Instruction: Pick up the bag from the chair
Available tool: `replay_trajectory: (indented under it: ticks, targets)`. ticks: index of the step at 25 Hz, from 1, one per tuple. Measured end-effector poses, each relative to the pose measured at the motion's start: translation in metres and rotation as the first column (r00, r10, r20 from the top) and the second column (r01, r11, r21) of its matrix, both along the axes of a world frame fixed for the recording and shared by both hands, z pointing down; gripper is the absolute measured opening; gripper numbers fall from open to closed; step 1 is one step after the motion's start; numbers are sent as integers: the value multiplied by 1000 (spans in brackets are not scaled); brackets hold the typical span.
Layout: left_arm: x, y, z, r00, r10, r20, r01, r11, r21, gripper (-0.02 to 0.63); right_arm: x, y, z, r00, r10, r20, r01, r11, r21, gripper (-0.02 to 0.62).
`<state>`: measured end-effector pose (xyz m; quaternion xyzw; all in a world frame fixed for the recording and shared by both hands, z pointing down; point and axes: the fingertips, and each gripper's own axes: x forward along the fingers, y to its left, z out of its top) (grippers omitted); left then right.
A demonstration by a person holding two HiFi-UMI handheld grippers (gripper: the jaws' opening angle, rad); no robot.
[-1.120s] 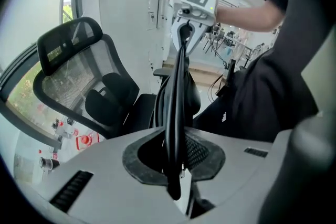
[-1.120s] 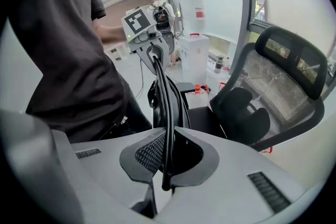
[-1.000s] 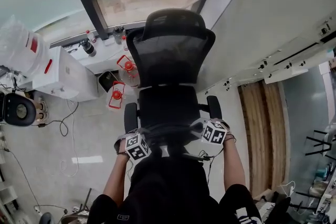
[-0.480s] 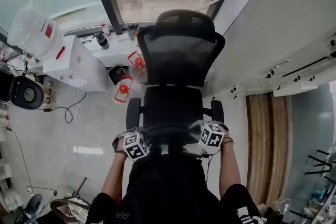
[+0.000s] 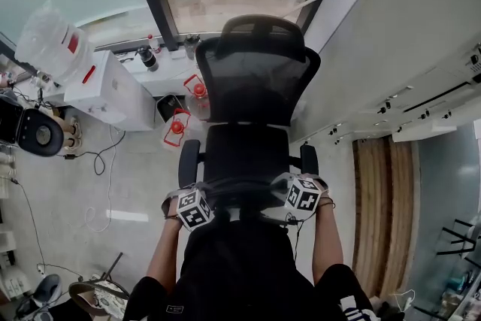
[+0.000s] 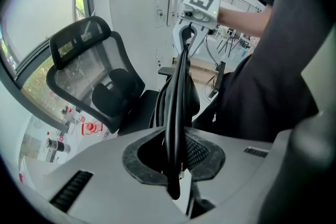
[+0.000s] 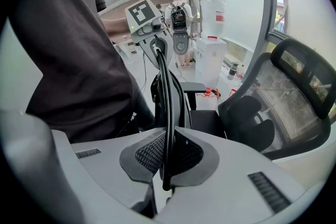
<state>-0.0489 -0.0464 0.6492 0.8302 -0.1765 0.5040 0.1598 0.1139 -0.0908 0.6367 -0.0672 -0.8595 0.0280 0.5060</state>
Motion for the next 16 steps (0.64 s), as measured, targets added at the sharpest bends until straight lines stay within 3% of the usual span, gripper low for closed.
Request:
replay_trajectory:
  ticks: [16]
  targets:
    - [9,12,1,999,36,-4,-36,999,-5,44,11,18,1,1000,19,-6,-19,1000,-13,20]
